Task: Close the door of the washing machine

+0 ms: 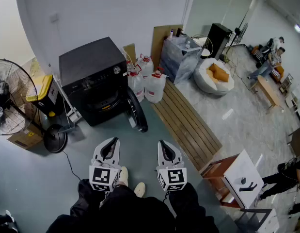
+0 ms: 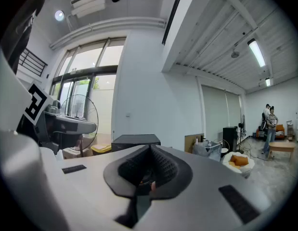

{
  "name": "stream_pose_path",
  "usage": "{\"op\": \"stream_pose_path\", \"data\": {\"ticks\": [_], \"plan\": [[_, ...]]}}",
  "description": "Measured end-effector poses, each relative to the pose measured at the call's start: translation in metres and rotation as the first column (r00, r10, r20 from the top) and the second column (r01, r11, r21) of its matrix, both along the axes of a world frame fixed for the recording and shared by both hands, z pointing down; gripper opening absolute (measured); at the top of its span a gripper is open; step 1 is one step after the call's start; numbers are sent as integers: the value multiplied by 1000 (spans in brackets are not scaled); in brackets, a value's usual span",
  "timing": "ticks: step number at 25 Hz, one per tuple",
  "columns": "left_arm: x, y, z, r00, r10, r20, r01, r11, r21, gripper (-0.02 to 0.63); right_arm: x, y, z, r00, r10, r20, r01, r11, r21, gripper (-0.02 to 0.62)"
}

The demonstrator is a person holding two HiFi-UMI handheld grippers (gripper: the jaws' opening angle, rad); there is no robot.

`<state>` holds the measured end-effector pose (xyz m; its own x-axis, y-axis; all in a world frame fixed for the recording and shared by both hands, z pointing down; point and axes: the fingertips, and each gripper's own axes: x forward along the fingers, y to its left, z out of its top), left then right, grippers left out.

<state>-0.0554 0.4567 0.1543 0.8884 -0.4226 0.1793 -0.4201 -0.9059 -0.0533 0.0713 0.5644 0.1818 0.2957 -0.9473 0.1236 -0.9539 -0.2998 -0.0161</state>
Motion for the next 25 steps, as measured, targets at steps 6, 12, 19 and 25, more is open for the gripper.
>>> {"op": "stream_pose_path", "data": {"ticks": [6,12,19,25], "plan": [[6,-22,6,1000,7,5,-7,1000,-5,32,8,-22,4,1000,13,22,-14,1000,10,15],[20,-59,5,1000,18,10,-18,1000,-11,32,24,-58,4,999,27,26,-27,1000,3,17],[45,-123,2,998,64,21,-64,998,-18,32,46,-116,1,997,73,29,-73,997,-4,17],[62,-180,7,992,125,30,-124,992,-30,32,60,-167,1,991,135,23,-135,991,-23,16]]}}
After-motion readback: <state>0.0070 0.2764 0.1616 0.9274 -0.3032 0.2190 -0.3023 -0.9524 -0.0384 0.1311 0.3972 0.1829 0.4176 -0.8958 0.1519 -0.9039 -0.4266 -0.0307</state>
